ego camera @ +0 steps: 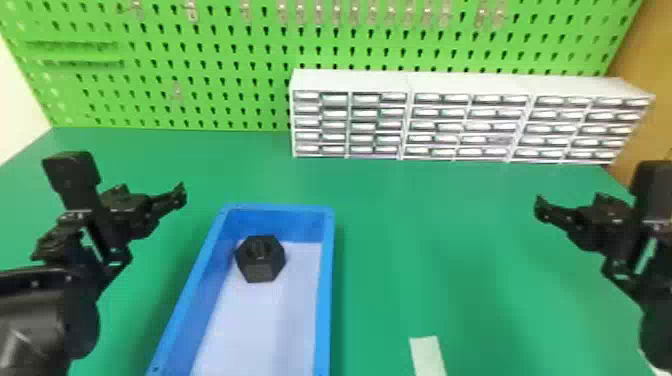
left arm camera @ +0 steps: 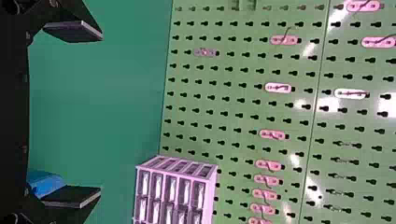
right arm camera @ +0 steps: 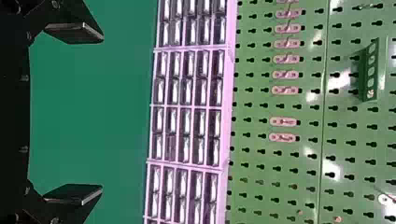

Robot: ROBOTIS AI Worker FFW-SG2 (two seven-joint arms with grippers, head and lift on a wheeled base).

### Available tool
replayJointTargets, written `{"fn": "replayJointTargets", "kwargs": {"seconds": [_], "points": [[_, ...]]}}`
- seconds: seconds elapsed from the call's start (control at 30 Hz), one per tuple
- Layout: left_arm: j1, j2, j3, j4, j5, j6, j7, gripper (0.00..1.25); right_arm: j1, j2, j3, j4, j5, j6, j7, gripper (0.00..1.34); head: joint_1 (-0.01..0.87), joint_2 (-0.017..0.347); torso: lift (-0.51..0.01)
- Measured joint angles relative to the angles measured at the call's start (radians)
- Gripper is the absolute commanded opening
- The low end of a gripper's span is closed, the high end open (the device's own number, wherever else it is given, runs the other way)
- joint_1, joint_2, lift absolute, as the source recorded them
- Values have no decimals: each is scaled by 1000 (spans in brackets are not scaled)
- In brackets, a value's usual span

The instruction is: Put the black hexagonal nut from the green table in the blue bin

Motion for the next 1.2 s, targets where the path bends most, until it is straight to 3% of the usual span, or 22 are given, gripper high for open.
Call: {"fn": "replayJointTargets", "kwargs": {"seconds": [0.37, 0.63, 1.2], "points": [[-2, 0, -4, 1, -5, 0, 1, 1128, -14, 9, -31, 3, -63, 37, 17, 1175, 666, 32, -100], [-2, 0, -6, 2, -5, 1, 1, 1128, -34, -8, -28, 9, -47, 80, 72, 1175, 666, 32, -100], [-4, 0, -9, 2, 0, 0, 2, 1128, -39, -11, -21, 11, -35, 90, 76, 1175, 666, 32, -100]]}}
